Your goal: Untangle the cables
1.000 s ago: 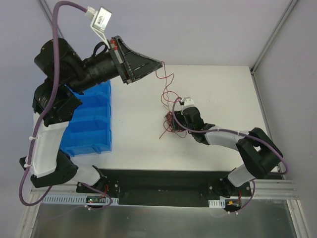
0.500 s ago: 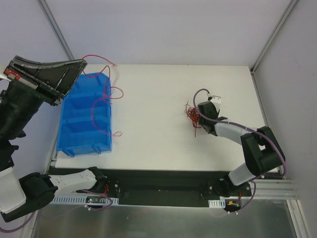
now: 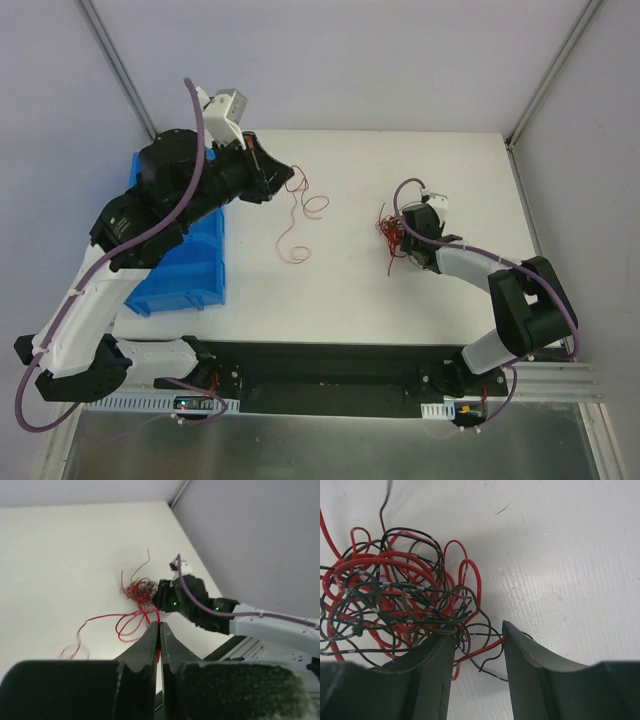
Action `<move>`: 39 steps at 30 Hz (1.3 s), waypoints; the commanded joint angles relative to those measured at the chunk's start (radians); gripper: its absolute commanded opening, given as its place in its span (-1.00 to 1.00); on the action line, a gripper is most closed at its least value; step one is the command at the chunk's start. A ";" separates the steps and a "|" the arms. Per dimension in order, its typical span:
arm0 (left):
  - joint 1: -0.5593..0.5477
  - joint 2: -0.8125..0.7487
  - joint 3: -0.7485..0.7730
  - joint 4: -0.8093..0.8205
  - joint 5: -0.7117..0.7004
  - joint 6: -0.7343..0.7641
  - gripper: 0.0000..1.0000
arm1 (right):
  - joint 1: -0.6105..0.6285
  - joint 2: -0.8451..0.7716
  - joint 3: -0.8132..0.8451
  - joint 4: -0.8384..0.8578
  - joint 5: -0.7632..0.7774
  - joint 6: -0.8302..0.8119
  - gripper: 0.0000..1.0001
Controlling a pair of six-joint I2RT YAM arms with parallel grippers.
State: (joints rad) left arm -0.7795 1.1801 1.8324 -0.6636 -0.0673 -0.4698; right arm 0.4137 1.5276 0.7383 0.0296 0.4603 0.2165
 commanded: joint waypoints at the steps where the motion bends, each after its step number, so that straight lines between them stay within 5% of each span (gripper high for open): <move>1: -0.004 -0.066 -0.073 0.007 -0.038 -0.001 -1.00 | -0.007 -0.009 0.021 0.012 -0.029 -0.017 -0.10; 8: -0.006 -0.103 -0.384 0.009 -0.022 -0.059 -1.00 | -0.016 0.005 0.032 0.004 -0.061 -0.012 -0.09; 17: -0.006 -0.102 -0.550 0.009 0.001 -0.090 -1.00 | -0.019 -0.012 0.024 0.015 -0.089 -0.017 -0.08; 33: -0.027 0.374 -0.568 0.085 0.129 -0.062 -1.00 | -0.024 0.034 0.047 0.012 -0.147 -0.017 -0.07; 39: -0.064 0.395 -0.610 0.111 0.078 -0.058 -0.52 | -0.026 0.040 0.050 0.012 -0.172 -0.014 -0.07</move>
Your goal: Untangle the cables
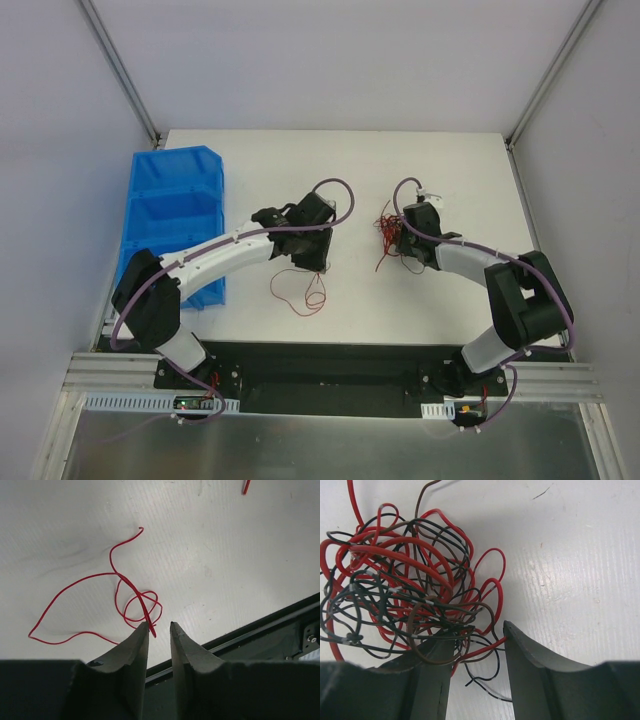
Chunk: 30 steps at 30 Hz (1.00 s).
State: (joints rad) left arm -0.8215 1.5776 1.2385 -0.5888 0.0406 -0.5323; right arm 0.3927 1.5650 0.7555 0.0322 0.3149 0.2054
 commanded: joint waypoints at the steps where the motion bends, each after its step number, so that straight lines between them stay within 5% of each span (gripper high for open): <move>1: -0.024 -0.007 -0.019 0.037 -0.031 0.006 -0.42 | -0.005 0.004 0.033 0.009 -0.027 -0.001 -0.07; 8: -0.051 -0.034 -0.048 0.035 -0.105 0.048 0.38 | -0.009 0.017 0.042 0.005 -0.048 0.002 -0.07; 10: -0.056 -0.019 -0.044 0.029 -0.096 0.040 0.84 | -0.009 0.018 0.042 0.006 -0.045 0.002 -0.07; 12: -0.070 0.001 -0.037 0.029 -0.100 0.035 0.90 | -0.011 0.026 0.045 0.005 -0.054 0.003 -0.07; 26: -0.084 0.295 0.114 -0.013 -0.317 0.018 0.05 | -0.015 0.030 0.048 0.005 -0.076 0.008 -0.07; 30: -0.088 0.282 0.107 -0.017 -0.356 0.012 -0.75 | -0.018 0.035 0.051 0.003 -0.092 0.008 -0.07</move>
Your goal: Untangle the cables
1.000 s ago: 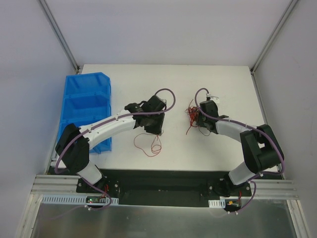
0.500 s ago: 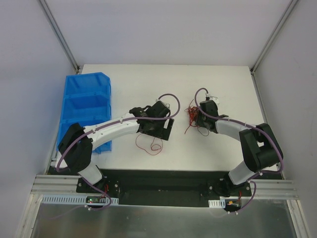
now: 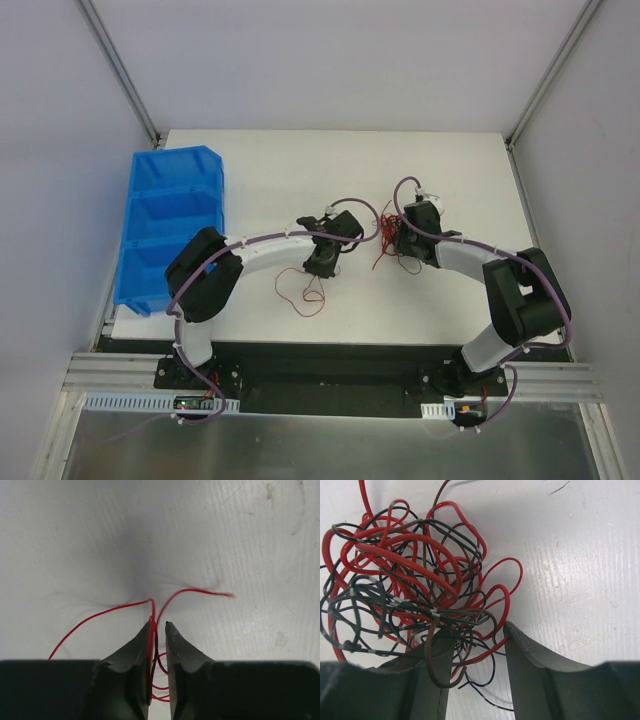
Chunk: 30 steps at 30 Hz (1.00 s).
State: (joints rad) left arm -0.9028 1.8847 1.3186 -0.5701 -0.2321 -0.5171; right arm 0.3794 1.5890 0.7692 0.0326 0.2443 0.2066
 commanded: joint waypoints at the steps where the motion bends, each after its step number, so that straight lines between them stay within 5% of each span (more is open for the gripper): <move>1: -0.005 -0.047 0.021 -0.045 -0.105 0.002 -0.89 | -0.007 0.008 0.036 0.003 -0.020 0.010 -0.07; 2: -0.007 -0.070 0.013 -0.053 -0.125 0.006 -1.00 | -0.005 0.008 0.035 0.006 -0.020 0.008 -0.07; 13: 0.076 -0.525 -0.027 -0.330 -0.271 -0.006 -1.00 | -0.008 0.023 0.044 0.004 -0.054 0.016 -0.06; 21: 0.519 -0.878 -0.145 -0.402 -0.196 -0.101 -1.00 | -0.011 0.028 0.048 0.003 -0.079 0.024 -0.06; 30: 0.895 -0.963 -0.254 -0.395 -0.058 -0.173 -1.00 | -0.011 0.034 0.050 0.001 -0.086 0.019 -0.05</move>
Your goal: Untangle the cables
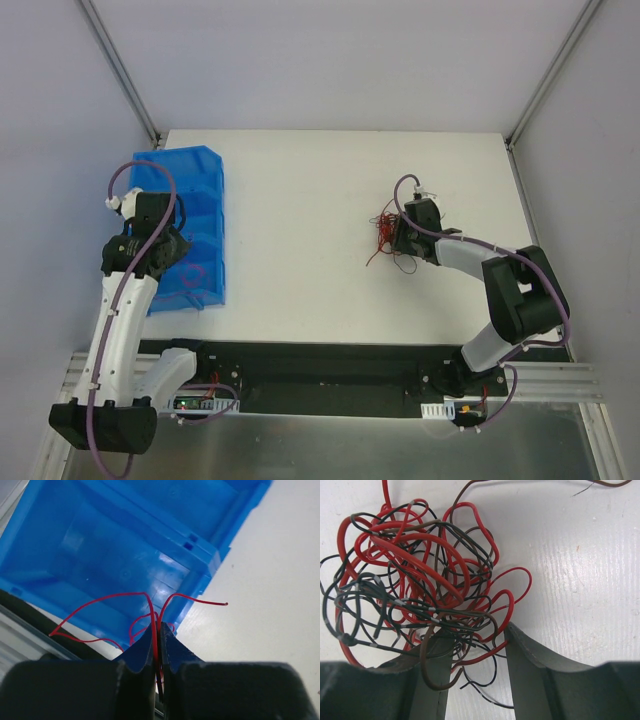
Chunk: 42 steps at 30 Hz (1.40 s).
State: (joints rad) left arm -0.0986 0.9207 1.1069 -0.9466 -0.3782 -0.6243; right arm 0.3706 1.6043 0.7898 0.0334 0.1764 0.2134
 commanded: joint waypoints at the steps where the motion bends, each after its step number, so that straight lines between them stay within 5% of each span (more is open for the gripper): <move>1: 0.118 -0.002 -0.059 -0.005 0.099 -0.081 -1.00 | -0.005 0.017 0.029 0.000 -0.020 0.012 -0.06; 9: 0.232 -0.016 -0.136 0.141 0.139 -0.175 -1.00 | -0.004 0.013 0.029 0.000 -0.026 0.012 -0.06; 27: 0.266 0.044 0.119 0.121 0.207 -0.080 -1.00 | -0.006 0.013 0.031 0.003 -0.038 0.014 -0.06; 42: 0.266 -0.056 -0.225 0.201 0.128 -0.209 -1.00 | -0.006 0.016 0.031 0.002 -0.040 0.012 -0.05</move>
State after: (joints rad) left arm 0.1589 0.9161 0.9077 -0.7631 -0.1955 -0.7979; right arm 0.3679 1.6066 0.7929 0.0338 0.1661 0.2134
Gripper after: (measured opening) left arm 0.008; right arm 0.471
